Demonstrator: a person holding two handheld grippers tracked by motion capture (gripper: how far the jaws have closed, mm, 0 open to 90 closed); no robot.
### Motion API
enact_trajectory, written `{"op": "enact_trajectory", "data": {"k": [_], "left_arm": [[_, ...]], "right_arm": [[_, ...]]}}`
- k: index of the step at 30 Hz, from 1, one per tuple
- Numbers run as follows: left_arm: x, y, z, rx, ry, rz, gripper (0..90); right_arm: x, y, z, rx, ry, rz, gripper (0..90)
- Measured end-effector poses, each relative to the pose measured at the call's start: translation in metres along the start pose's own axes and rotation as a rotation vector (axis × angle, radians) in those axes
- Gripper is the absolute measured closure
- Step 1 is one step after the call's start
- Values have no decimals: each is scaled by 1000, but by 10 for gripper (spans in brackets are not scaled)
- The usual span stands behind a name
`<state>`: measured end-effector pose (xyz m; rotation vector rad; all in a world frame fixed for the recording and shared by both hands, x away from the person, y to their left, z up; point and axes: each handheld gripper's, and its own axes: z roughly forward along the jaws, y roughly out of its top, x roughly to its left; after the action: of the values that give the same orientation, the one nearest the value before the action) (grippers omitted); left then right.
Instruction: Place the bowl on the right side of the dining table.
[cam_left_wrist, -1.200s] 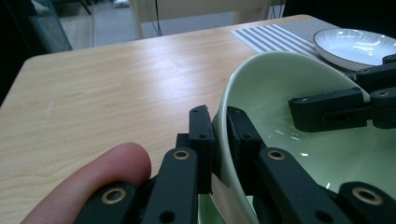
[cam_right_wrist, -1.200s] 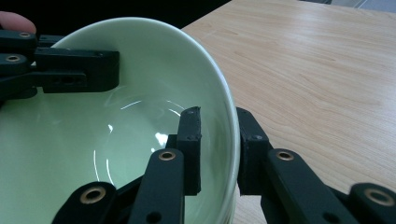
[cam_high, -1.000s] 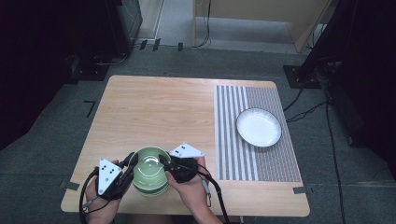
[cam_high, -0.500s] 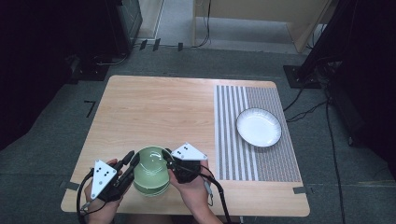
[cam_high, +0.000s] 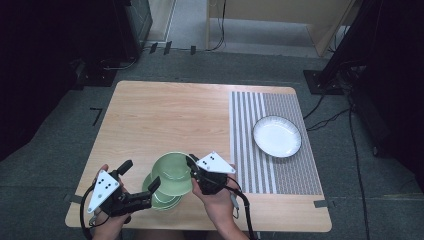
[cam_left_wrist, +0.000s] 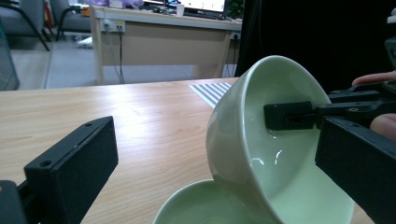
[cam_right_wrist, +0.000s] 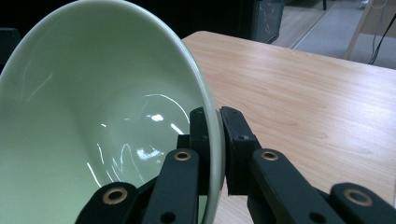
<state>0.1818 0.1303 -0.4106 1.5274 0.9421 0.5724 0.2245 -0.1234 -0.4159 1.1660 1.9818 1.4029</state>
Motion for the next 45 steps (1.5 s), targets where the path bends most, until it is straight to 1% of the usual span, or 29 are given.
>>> {"op": "enact_trajectory", "data": {"k": [4,5,8,9,12,16,17,18,19,20,21,22,23,24,25,26,27,28,30,31,32,33,37,39,40,42,43,44,45], "left_arm": [[3,0,-2,-10,-6,-10,0],[6,1,-2,-11,6,-14,0],[8,0,-3,-6,16,-19,0],[11,0,-3,-6,29,-23,0],[14,0,-4,-7,40,-26,0],[23,0,-7,-10,74,-34,0],[23,0,-7,-10,74,-34,0],[28,-1,-8,-3,96,-30,0],[28,-1,-8,-3,96,-30,0],[31,-2,-8,2,108,-28,0],[38,-4,-9,9,135,-36,0],[42,-5,-10,14,147,-43,0],[42,-5,-10,14,147,-43,0],[49,-7,-10,20,172,-59,0],[53,-8,-11,25,185,-66,0],[53,-8,-11,25,185,-66,0],[57,-9,-11,28,196,-71,0],[65,-12,-12,37,221,-79,0],[73,-16,-13,50,249,-77,0],[76,-18,-13,58,262,-80,0],[76,-18,-13,58,262,-80,0],[85,-24,-15,71,281,-92,0],[99,-35,-16,103,326,-105,0],[103,-37,-16,108,336,-107,0],[109,-41,-17,123,355,-110,0],[114,-45,-17,143,374,-108,0],[114,-45,-17,143,374,-108,0],[118,-49,-16,167,397,-103,0],[118,-49,-16,167,397,-103,0]], "right_arm": [[-2,0,-2,-1,-4,1,850],[-4,0,-4,1,-1,2,850],[-7,-1,-4,3,1,5,850],[-8,-3,-6,6,-1,7,849],[-10,-5,-8,9,-9,10,849],[-16,-6,-12,12,-14,17,849],[-16,-6,-12,12,-14,17,849],[-19,-6,-13,14,-19,21,849],[-19,-6,-13,14,-19,21,849],[-22,-6,-14,19,-26,21,848],[-23,-6,-15,18,-29,19,848],[-24,-6,-16,21,-30,18,849],[-25,-7,-17,19,-29,15,848],[-27,-7,-18,22,-31,20,848],[-28,-8,-19,20,-31,21,848],[-28,-8,-19,20,-31,21,848],[-30,-8,-20,21,-31,27,848],[-34,-9,-22,20,-33,35,848],[-37,-9,-24,16,-39,43,848],[-39,-9,-24,15,-40,49,848],[-39,-9,-24,15,-40,49,848],[-42,-9,-26,12,-42,57,848],[-45,-9,-29,7,-43,67,848],[-46,-8,-29,4,-46,65,847],[-48,-8,-31,0,-46,66,848],[-50,-8,-32,-3,-48,72,847],[-50,-8,-32,-3,-48,72,847],[-51,-8,-32,-5,-47,76,848],[-51,-8,-32,-5,-47,76,848]]}}
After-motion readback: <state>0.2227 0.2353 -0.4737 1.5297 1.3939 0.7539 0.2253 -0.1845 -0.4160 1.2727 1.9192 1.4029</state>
